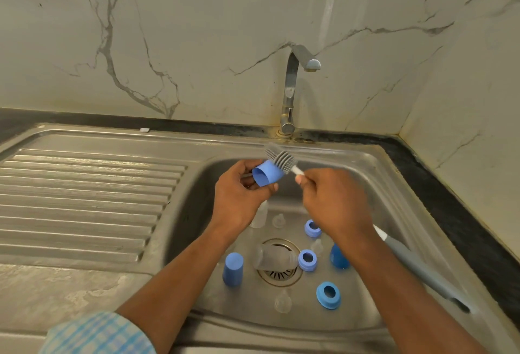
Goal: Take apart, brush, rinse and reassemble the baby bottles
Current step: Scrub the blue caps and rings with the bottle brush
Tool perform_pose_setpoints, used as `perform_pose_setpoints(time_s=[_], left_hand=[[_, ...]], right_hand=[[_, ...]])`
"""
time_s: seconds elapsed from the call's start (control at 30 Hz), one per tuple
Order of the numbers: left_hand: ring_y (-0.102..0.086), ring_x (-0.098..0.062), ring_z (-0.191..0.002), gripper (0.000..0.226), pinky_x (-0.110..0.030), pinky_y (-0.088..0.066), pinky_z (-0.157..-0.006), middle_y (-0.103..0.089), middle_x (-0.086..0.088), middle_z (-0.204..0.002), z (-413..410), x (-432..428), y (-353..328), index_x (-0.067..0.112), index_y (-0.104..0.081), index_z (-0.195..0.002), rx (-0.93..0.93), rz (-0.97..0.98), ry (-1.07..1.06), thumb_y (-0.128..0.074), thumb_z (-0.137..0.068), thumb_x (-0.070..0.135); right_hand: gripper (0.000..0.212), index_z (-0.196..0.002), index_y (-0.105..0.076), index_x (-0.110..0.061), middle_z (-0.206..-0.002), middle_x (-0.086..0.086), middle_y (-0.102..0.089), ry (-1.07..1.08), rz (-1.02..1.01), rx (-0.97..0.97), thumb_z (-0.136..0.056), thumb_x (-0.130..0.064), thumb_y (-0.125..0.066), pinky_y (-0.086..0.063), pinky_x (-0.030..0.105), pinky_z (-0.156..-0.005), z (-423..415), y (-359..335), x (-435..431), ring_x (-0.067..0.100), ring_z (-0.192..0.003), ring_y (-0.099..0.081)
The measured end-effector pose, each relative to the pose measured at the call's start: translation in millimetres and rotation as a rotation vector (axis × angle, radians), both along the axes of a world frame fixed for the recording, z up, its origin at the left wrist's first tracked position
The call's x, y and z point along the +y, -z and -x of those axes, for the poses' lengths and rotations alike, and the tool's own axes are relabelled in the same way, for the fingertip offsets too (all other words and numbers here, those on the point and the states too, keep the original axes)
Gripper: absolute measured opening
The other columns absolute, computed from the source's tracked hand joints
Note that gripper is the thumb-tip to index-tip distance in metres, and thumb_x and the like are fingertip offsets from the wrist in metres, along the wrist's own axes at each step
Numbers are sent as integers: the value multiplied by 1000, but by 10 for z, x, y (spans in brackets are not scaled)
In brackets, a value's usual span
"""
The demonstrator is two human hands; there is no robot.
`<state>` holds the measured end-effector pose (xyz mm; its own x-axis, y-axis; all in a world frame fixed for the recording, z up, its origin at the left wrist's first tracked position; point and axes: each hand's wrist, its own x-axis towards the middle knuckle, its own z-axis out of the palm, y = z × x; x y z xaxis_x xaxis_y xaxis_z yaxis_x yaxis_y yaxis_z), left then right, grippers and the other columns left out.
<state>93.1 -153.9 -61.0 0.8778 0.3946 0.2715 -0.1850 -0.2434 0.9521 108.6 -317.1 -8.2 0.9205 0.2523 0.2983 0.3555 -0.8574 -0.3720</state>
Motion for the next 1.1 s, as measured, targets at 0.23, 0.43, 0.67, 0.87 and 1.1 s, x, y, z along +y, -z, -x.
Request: perform_pose_setpoints(time_s=[0.23,0.43,0.67,0.87,1.1], left_hand=[[-75,-20,-89,31,-28,-61,-79,-77,-12,-92,42,-42,-99,4,-70,-106,139,508,67,-64,-94,33],[-75,-19,-82,44,-23,-60,-68,-75,-16,-88,53,-50,-167,-2,-68,-107,208,753,212,-63,-90,39],[-75,-16,-77,46,-22,-59,-64,-76,-12,-83,49,-21,-190,1,-64,-111,223,854,184,-57,-96,43],[-73,-11,-70,42,-20,-59,-62,-74,-9,-80,55,37,-195,3,-65,-109,234,959,237,-55,-97,43],[-74,-18,-82,28,-26,-61,-72,-73,-14,-91,50,-17,-184,3,-63,-111,196,934,278,-65,-92,24]], right_hand=[[41,-61,-41,-28,-54,-6,-43,-117,-79,-14,-100,-35,-48,-28,32,-51,20,39,-14,17,-56,-44],[34,-70,-50,-24,-55,-6,-44,-70,-79,-68,-102,-37,-45,-29,31,-52,-50,57,6,17,-55,-46],[36,-66,-45,-25,-56,-6,-44,-71,-77,-69,-101,-37,-46,-28,31,-53,-89,29,-103,17,-57,-45],[34,-68,-48,-26,-52,-5,-44,-221,12,-27,-100,-37,-48,-27,29,-49,-19,42,-1,11,-51,-45],[38,-65,-49,-23,-56,-4,-46,-30,-84,-90,-100,-37,-47,-27,31,-50,-121,39,-161,18,-56,-46]])
